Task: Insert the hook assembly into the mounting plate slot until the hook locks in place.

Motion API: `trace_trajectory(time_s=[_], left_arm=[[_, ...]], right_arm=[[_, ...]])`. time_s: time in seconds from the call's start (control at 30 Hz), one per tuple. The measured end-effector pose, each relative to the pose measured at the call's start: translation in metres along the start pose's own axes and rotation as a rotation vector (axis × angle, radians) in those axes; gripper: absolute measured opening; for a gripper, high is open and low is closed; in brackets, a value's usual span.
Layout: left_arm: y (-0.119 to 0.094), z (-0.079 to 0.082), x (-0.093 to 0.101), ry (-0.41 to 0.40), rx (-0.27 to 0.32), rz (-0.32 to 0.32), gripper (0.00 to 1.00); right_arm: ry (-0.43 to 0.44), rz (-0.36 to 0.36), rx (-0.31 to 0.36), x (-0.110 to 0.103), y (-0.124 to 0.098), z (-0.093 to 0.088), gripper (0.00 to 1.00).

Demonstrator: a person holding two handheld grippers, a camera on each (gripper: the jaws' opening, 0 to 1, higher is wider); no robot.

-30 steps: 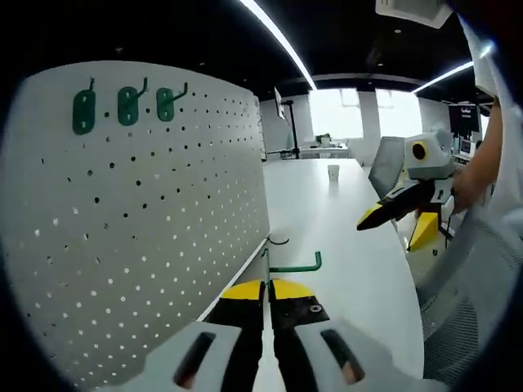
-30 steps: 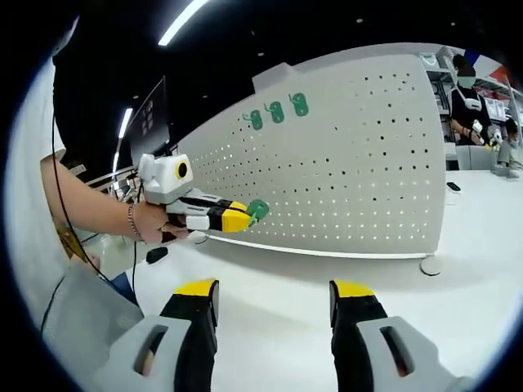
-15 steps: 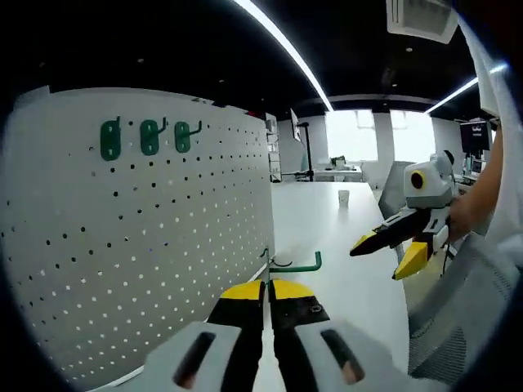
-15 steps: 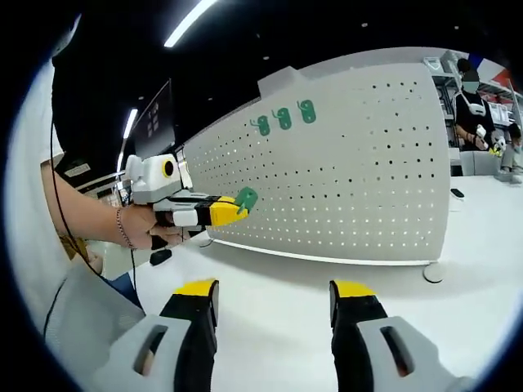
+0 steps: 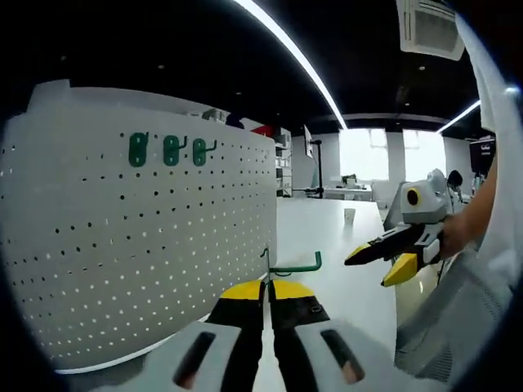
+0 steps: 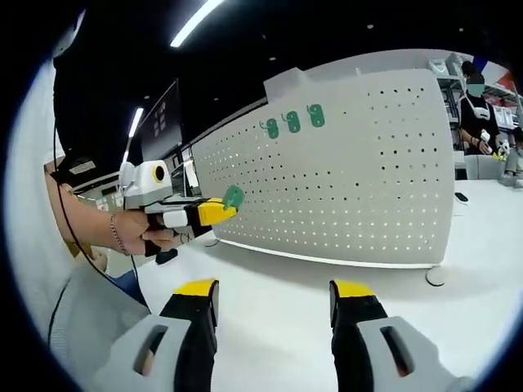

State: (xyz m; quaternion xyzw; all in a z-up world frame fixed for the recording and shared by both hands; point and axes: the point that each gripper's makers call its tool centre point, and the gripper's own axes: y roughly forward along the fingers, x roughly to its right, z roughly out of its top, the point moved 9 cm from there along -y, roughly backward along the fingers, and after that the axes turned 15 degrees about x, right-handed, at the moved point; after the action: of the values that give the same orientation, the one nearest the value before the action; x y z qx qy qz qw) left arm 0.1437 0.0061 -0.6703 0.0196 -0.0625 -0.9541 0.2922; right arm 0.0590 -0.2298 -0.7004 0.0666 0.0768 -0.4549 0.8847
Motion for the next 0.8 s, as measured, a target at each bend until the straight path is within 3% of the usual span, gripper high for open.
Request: trace_trajectory(time_s=[0.3, 0.5, 0.67, 0.8], left_arm=[[-0.008, 0.008, 0.000, -0.024, 0.044, 0.040, 0.02], [-0.007, 0.006, 0.000, -0.028, 0.043, 0.042, 0.02], [-0.007, 0.004, -0.001, -0.032, 0.041, 0.042, 0.02], [-0.008, 0.004, -0.001, -0.034, 0.038, 0.050, 0.02]], right_arm=[[-0.003, 0.008, -0.001, -0.003, -0.002, 0.001, 0.52], [-0.003, -0.002, 0.004, -0.003, -0.003, 0.004, 0.51], [0.000, -0.007, 0.072, -0.003, -0.004, 0.013, 0.51], [-0.004, 0.011, 0.182, -0.006, -0.003, 0.026, 0.50]])
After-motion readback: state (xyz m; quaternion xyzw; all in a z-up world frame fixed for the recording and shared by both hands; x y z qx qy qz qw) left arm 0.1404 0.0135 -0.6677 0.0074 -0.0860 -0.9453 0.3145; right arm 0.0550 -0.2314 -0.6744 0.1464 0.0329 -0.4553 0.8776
